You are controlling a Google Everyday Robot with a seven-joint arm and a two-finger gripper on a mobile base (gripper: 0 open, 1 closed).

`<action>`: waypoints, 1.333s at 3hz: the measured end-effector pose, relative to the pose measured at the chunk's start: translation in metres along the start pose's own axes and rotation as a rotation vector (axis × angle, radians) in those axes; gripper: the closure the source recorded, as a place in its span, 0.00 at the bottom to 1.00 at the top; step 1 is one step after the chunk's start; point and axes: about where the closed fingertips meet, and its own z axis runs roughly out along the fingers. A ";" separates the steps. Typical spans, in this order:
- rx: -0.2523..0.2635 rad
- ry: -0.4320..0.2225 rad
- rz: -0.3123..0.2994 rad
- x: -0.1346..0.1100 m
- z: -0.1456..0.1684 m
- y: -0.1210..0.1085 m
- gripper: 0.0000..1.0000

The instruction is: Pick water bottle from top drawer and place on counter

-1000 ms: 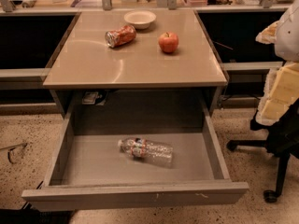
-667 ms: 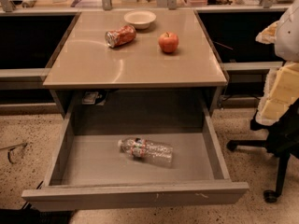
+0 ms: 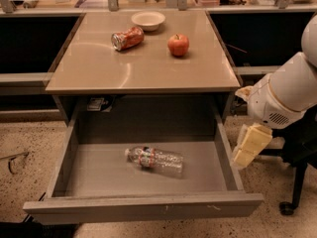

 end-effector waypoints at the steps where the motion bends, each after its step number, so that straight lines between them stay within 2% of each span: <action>1: 0.000 0.000 0.000 0.000 0.000 0.000 0.00; 2: -0.013 -0.016 -0.012 -0.007 0.012 0.000 0.00; 3: -0.065 -0.094 -0.047 -0.042 0.060 -0.001 0.00; 4: -0.132 -0.181 -0.092 -0.070 0.118 -0.014 0.00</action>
Offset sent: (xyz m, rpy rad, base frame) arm 0.0104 0.0210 -0.0176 0.0354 0.0070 0.0363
